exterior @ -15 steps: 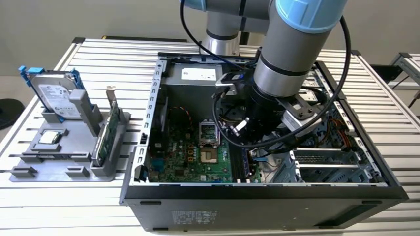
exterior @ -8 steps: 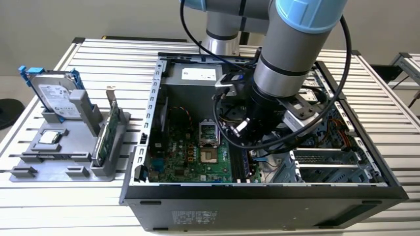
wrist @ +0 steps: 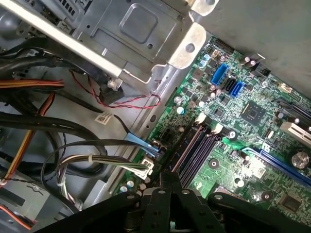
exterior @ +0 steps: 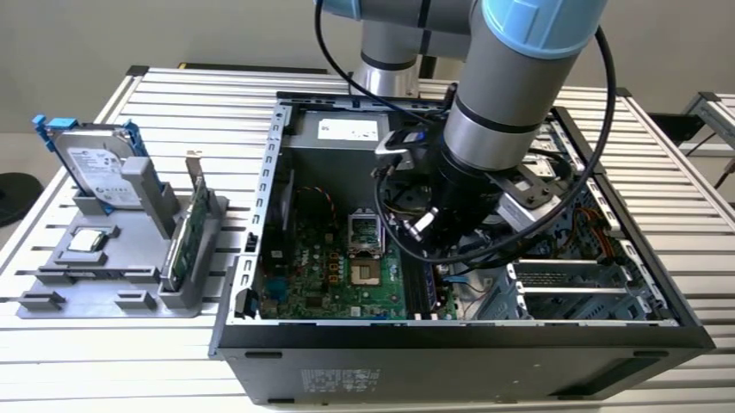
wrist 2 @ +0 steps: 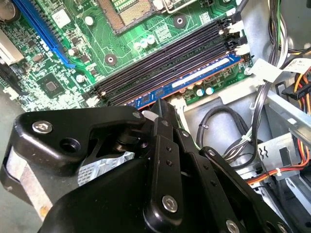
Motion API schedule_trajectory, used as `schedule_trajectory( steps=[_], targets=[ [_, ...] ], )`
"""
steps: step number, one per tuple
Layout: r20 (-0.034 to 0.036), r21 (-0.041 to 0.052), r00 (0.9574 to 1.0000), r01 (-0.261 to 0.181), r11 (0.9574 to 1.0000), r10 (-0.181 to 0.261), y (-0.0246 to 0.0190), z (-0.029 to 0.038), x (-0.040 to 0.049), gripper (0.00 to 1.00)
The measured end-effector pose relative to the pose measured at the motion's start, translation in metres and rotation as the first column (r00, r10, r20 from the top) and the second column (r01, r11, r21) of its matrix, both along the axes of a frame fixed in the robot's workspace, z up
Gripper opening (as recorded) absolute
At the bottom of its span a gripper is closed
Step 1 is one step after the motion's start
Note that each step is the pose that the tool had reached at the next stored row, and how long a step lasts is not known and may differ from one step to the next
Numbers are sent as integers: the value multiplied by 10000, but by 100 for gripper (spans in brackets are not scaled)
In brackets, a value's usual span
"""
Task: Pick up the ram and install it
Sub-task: 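Press down the ram until it locks into place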
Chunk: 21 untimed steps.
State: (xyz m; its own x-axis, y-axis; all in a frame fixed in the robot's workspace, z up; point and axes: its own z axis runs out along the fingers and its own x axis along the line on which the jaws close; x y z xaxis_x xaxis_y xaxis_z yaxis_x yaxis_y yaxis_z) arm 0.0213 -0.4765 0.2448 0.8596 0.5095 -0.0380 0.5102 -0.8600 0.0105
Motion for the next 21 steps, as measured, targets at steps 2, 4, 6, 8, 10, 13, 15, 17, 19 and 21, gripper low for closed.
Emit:
schedule_trajectory(
  steps=[2, 4, 6, 8, 10, 13, 15, 17, 19, 21],
  targets=[
    [0, 5, 10000, -97, 10000, 97, 0, 0, 0, 0],
    [0, 7, 9998, -204, 9998, 204, 0, 0, 0, 0],
    [0, 10, 9995, -316, 9995, 316, 0, 0, 0, 0],
    [0, 11, 9991, -434, 9991, 434, 0, 0, 0, 0],
    [0, 13, 9985, -546, 9985, 546, 0, 0, 0, 0],
    [0, 17, 9975, -709, 9975, 709, 0, -1, 0, 0],
    [1, 19, 9966, -821, 9966, 821, 0, -1, 0, 0],
    [1, 21, 9957, -932, 9956, 932, 0, -1, 0, 0],
    [1, 24, 9945, -1049, 9945, 1049, 0, -2, 0, 0],
    [1, 25, 9930, -1184, 9930, 1184, 0, -2, 0, 0]
  ],
)
